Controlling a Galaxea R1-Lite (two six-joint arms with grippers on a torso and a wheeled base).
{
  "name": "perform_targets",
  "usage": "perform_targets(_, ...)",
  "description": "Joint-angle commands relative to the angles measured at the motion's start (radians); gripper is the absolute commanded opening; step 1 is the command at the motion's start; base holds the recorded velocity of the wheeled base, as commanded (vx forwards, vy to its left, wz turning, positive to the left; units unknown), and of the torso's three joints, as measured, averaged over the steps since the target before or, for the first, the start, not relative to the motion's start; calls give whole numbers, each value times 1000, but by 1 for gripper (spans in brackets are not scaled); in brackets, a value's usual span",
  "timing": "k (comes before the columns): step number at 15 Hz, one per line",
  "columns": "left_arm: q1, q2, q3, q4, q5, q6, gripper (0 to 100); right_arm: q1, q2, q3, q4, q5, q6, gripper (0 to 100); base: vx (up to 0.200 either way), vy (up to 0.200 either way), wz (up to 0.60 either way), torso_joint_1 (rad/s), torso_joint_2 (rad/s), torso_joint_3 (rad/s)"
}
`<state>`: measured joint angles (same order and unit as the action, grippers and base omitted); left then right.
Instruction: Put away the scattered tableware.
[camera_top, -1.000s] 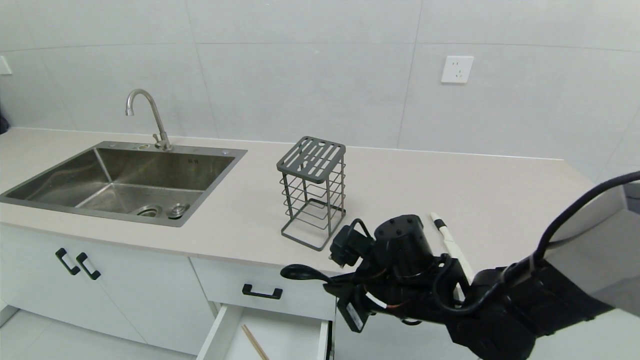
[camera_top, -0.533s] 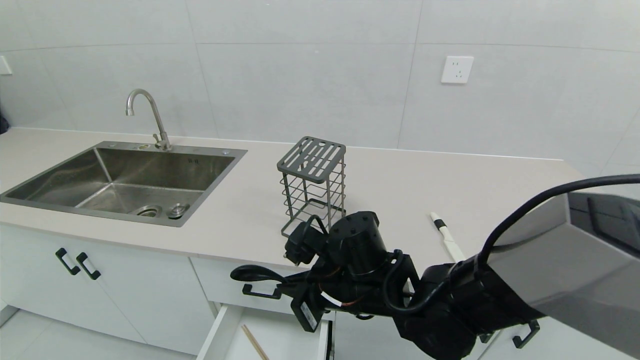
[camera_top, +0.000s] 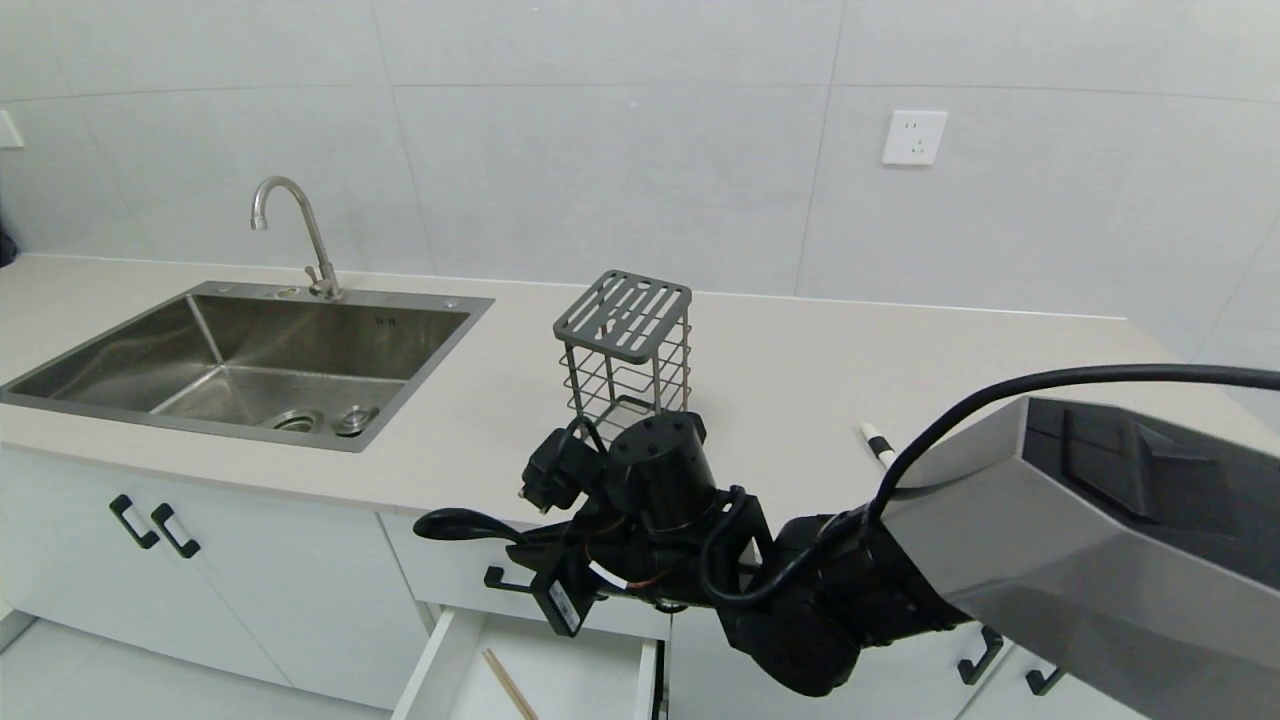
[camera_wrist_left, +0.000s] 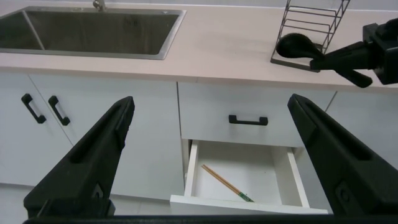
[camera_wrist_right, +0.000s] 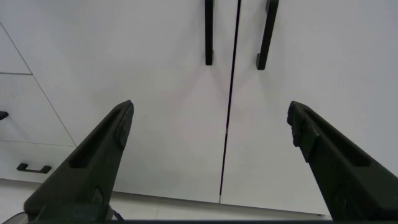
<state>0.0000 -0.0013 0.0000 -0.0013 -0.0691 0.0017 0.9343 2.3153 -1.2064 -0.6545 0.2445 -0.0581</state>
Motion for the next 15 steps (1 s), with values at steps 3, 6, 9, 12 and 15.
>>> perform_targets(3, 2, 1, 0, 0, 0, 0, 100, 5, 42, -56, 6, 1, -5, 0, 0, 0, 0, -196, 385, 186)
perform_targets(6, 2, 1, 0, 0, 0, 0, 100, 18, 62, -59, 24, 1, -58, 0, 0, 0, 0, -196, 383, 185)
perform_targets(9, 0, 1, 0, 0, 0, 0, 100, 17, 62, -82, 131, -8, -193, 0, 0, 0, 0, -131, 261, 116)
perform_targets(12, 0, 1, 0, 0, 2, 0, 100, 17, 82, -114, 142, -8, -221, 0, 0, 0, 0, -49, 91, 46)
perform_targets(15, 0, 1, 0, 0, 0, 0, 100, 18, 118, -131, 161, -7, -232, 0, 0, 0, 0, -79, 165, 82)
